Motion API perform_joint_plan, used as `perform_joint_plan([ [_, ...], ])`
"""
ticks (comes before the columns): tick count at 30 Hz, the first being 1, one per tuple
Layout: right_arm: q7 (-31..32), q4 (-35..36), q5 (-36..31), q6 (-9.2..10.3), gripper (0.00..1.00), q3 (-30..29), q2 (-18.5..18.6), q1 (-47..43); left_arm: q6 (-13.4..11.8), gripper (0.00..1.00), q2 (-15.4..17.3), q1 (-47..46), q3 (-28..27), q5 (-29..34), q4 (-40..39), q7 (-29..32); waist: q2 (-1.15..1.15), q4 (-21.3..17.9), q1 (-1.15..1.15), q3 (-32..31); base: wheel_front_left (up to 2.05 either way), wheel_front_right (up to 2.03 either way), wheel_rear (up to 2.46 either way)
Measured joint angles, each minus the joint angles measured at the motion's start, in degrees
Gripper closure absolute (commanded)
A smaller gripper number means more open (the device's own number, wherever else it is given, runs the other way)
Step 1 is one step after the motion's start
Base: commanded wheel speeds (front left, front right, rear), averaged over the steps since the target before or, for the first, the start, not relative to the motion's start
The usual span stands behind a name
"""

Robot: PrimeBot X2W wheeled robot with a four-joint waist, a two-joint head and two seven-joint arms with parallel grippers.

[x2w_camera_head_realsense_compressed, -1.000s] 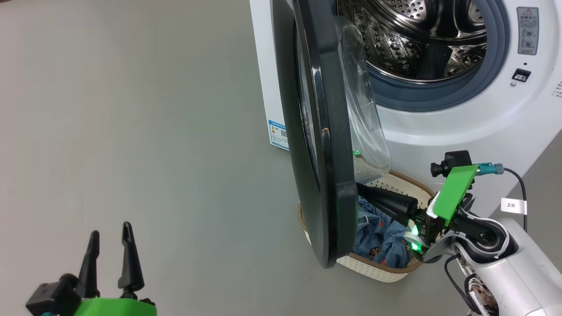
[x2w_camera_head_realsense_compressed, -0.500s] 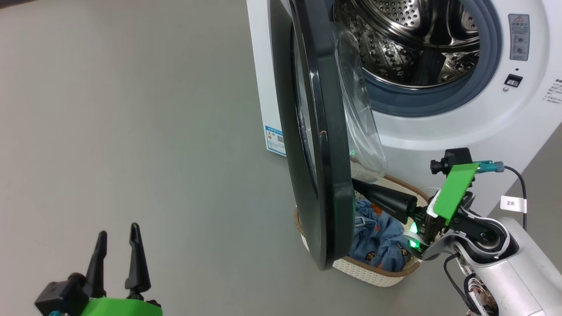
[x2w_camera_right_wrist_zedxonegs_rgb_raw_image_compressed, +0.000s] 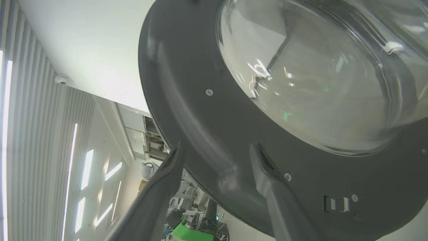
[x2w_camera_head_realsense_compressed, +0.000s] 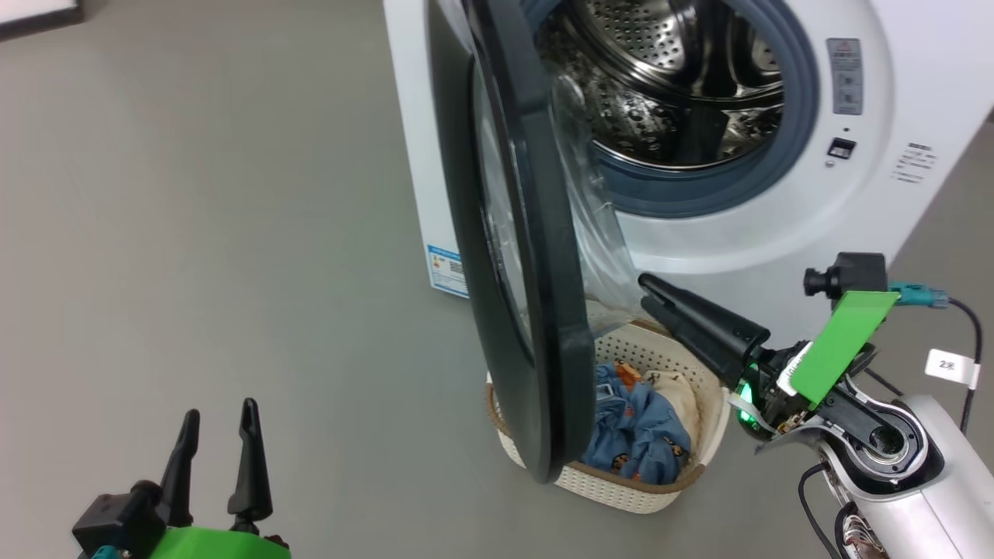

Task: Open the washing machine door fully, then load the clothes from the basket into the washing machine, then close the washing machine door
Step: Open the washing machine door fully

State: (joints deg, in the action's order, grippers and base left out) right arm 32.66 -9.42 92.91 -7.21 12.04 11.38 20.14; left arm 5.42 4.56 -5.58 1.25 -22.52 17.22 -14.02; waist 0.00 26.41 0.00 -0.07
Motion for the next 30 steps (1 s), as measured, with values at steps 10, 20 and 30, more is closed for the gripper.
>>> perform_joint_plan([
  [10,-9.4,7.8,-10.8,0.00,0.00,0.4,1.7,-3.4,0.1,0.00,0.6,0.0,0.6,0.0,-0.3,0.2,0.00,-6.2,0.00,-0.4,0.00,0.00,0.00],
  [20,-27.5,10.9,-26.7,0.00,0.00,6.7,6.8,-4.4,0.2,0.00,1.6,0.0,0.5,0.0,-1.4,-0.1,0.00,-13.6,0.00,-0.5,0.00,0.00,0.00],
  [30,-41.4,6.7,-38.5,0.00,0.00,10.0,11.8,-8.4,0.0,0.00,1.6,1.5,0.4,-0.2,-2.7,-0.2,0.00,-20.4,0.00,-0.7,0.00,0.00,0.00],
])
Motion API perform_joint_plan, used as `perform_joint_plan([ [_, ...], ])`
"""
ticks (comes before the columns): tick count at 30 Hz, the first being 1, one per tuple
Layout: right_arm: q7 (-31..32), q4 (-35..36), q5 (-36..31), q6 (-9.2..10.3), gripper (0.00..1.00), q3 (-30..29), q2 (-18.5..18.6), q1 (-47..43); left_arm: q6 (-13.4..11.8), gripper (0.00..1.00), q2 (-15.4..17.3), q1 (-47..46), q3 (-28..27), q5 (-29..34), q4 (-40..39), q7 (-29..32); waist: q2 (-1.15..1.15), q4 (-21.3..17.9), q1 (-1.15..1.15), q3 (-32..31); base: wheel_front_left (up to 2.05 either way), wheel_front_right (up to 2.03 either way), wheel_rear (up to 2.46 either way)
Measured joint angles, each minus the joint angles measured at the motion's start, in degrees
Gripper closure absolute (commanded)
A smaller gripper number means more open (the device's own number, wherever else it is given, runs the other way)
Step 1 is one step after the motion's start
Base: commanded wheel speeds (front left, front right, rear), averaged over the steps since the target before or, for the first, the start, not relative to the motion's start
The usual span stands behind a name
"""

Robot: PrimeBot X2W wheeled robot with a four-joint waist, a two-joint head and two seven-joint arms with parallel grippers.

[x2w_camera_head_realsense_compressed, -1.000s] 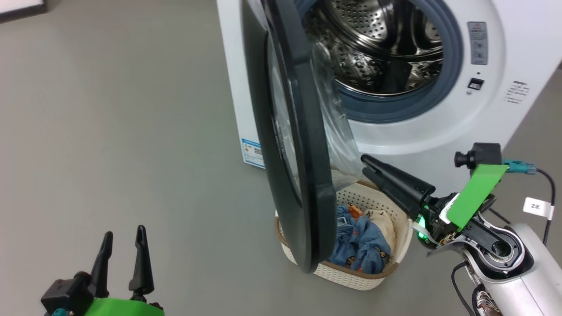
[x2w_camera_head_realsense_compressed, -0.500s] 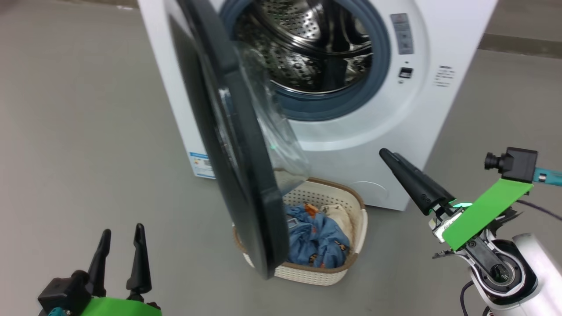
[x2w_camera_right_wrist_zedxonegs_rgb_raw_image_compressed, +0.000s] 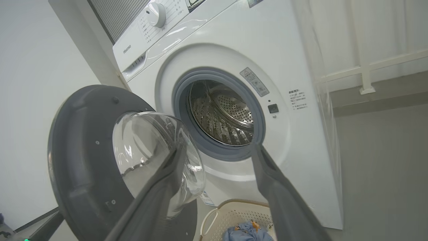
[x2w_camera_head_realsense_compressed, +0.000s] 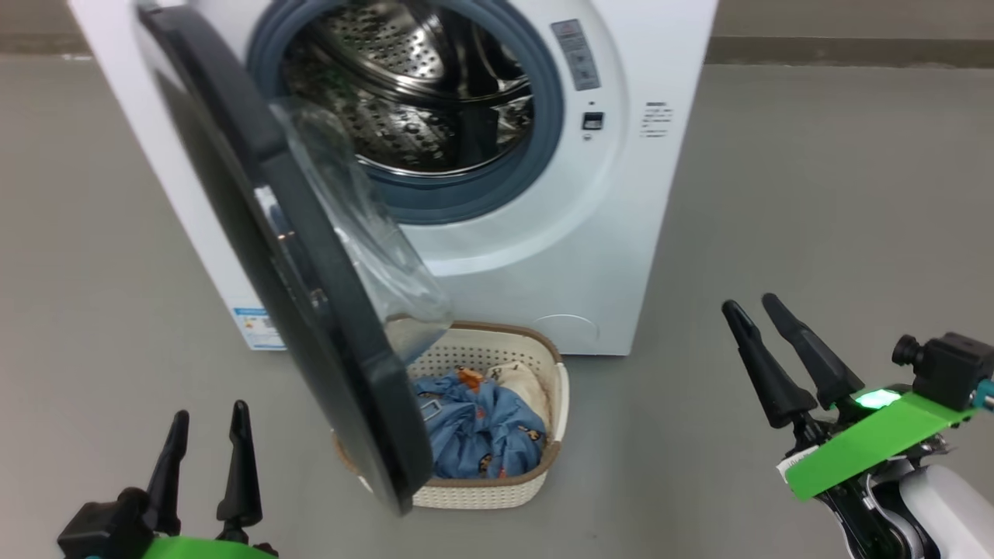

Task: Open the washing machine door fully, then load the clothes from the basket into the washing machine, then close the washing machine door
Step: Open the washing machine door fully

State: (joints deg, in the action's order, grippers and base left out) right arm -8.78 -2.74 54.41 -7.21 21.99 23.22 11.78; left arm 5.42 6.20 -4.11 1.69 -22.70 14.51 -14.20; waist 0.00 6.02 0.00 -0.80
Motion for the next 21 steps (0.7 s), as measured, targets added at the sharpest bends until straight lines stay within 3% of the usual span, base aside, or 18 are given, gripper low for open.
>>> perform_joint_plan([
  [8,-3.8,-4.9,-6.7,0.00,0.00,-1.1,0.1,-0.6,-1.0,0.00,0.2,1.9,-0.7,0.0,-2.3,0.0,0.00,-4.2,0.00,0.0,0.00,0.00,0.00],
  [21,-5.5,-12.5,-19.8,-0.01,0.00,-7.4,-4.7,-2.1,-2.4,0.00,0.2,3.4,-1.1,-0.6,-5.2,0.0,0.00,-7.5,0.00,-0.2,0.00,0.00,0.00],
])
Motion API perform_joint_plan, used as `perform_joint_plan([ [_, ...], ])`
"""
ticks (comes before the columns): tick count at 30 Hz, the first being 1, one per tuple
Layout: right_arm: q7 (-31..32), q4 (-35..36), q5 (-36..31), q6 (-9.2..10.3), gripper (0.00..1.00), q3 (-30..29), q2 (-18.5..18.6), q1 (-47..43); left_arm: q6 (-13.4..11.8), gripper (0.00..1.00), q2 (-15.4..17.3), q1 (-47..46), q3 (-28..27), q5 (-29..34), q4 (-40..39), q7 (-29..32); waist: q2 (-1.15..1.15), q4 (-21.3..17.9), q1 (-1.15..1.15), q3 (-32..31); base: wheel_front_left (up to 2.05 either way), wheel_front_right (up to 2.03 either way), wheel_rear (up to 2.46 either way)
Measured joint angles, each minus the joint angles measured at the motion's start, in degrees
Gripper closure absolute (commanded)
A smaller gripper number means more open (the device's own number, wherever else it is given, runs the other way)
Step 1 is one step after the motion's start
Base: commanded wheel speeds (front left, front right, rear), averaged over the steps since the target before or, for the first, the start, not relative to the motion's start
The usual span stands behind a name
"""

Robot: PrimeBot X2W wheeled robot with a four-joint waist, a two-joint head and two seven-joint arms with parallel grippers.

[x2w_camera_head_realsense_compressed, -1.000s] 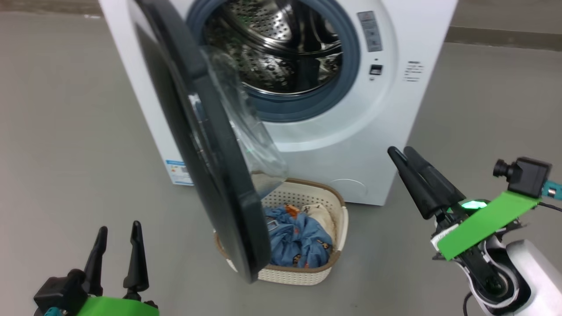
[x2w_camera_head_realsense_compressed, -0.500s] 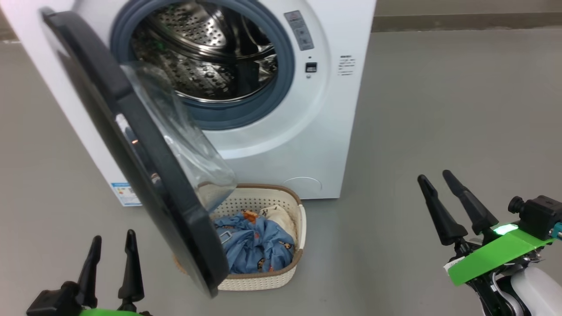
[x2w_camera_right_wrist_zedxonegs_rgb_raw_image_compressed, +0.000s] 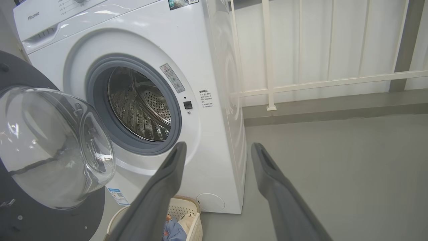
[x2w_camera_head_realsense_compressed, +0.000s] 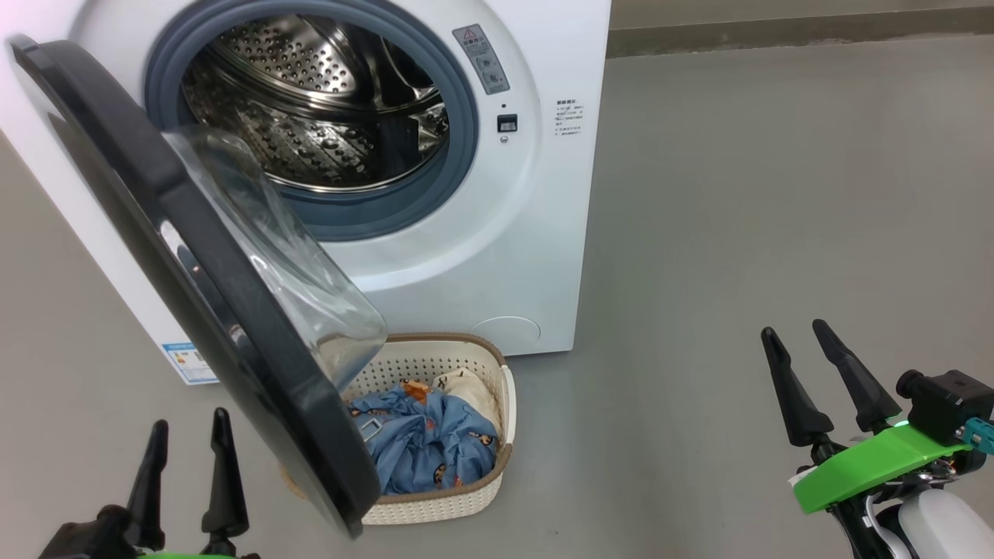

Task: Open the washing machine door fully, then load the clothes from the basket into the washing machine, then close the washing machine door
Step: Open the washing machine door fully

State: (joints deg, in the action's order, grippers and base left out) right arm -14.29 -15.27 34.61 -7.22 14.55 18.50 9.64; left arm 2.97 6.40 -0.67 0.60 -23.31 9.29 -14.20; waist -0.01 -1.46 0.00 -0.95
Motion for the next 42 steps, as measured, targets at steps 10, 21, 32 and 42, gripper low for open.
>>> perform_joint_plan([
  [10,0.0,-0.7,-2.9,0.00,0.00,-1.5,-1.8,0.0,0.0,0.00,0.0,0.0,1.4,0.0,-0.2,0.2,0.00,0.7,0.00,-0.1,0.00,0.00,0.00],
  [21,0.0,-1.2,-1.8,0.00,0.00,-1.2,-2.0,0.0,0.1,0.00,0.2,0.0,1.5,-0.3,0.9,0.1,0.00,0.7,0.00,-0.2,0.00,0.00,0.00],
  [32,0.0,-1.2,-0.2,0.00,0.00,-0.5,-1.9,0.0,0.1,0.20,0.2,-0.1,1.7,-0.3,1.5,0.1,0.00,0.9,0.00,-0.1,0.00,0.00,0.00],
  [42,0.0,-1.5,-0.2,0.00,0.00,-0.5,-2.1,0.0,0.0,1.00,0.8,-0.1,1.6,-0.8,-1.9,0.0,0.00,1.1,0.00,0.1,0.00,0.00,0.00],
])
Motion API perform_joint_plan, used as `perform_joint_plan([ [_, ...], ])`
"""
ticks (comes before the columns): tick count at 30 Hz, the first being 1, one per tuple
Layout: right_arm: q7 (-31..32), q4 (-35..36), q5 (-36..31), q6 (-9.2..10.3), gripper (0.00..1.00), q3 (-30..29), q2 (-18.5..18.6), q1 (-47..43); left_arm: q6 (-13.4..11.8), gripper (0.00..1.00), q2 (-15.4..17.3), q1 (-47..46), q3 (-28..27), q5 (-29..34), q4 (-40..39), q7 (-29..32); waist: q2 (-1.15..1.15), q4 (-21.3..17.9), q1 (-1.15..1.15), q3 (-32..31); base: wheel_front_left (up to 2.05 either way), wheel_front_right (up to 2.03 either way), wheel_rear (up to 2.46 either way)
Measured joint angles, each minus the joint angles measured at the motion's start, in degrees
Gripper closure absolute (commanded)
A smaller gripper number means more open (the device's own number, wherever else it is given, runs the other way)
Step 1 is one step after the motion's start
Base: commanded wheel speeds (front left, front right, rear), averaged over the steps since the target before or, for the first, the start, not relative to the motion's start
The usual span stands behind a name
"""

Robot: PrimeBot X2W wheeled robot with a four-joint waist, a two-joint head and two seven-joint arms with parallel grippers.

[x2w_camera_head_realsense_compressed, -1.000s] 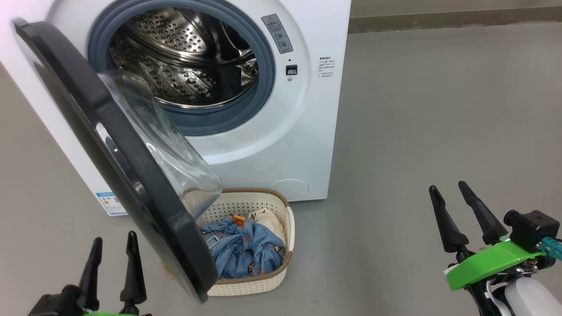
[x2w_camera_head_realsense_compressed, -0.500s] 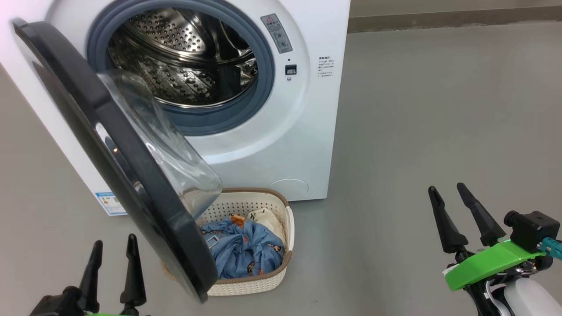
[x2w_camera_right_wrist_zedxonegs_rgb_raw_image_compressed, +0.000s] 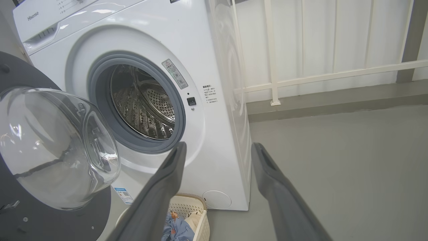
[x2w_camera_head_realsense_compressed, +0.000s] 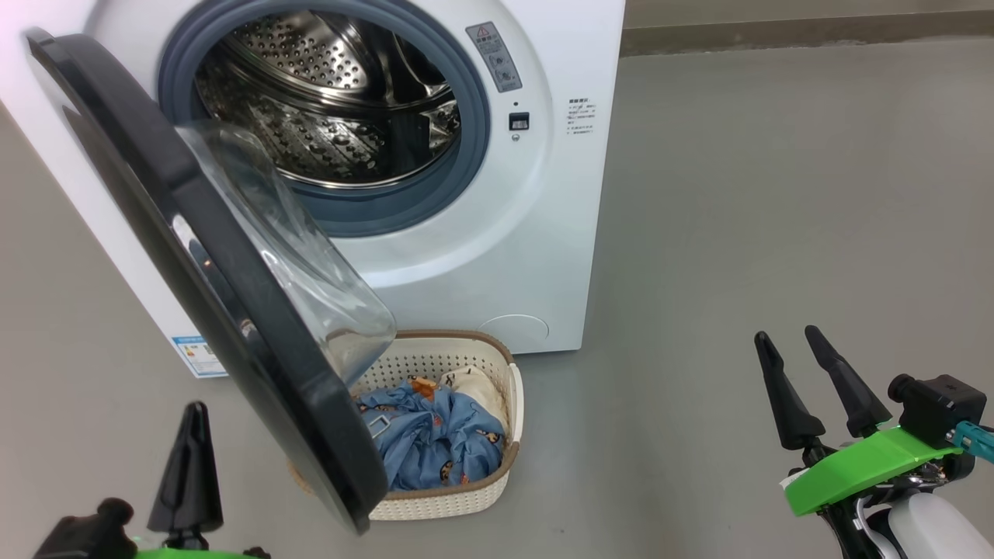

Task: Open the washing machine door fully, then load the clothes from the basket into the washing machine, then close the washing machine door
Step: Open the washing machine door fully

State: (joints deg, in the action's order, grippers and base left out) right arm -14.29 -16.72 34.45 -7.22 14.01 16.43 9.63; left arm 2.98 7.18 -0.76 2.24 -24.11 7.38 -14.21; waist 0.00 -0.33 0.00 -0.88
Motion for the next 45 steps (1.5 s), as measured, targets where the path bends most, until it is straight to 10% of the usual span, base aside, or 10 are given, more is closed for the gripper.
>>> perform_joint_plan([
  [23,0.0,0.1,1.0,0.00,0.00,0.1,-1.5,0.0,1.2,1.00,1.1,-3.0,7.1,5.1,-27.1,3.4,0.00,1.3,0.00,-0.4,0.00,0.00,0.00],
  [45,0.0,0.3,1.1,0.00,0.00,0.2,-2.2,0.0,3.1,1.00,-0.4,-1.7,19.5,1.3,-10.0,8.9,0.00,-0.5,0.00,1.0,0.00,0.00,0.00],
])
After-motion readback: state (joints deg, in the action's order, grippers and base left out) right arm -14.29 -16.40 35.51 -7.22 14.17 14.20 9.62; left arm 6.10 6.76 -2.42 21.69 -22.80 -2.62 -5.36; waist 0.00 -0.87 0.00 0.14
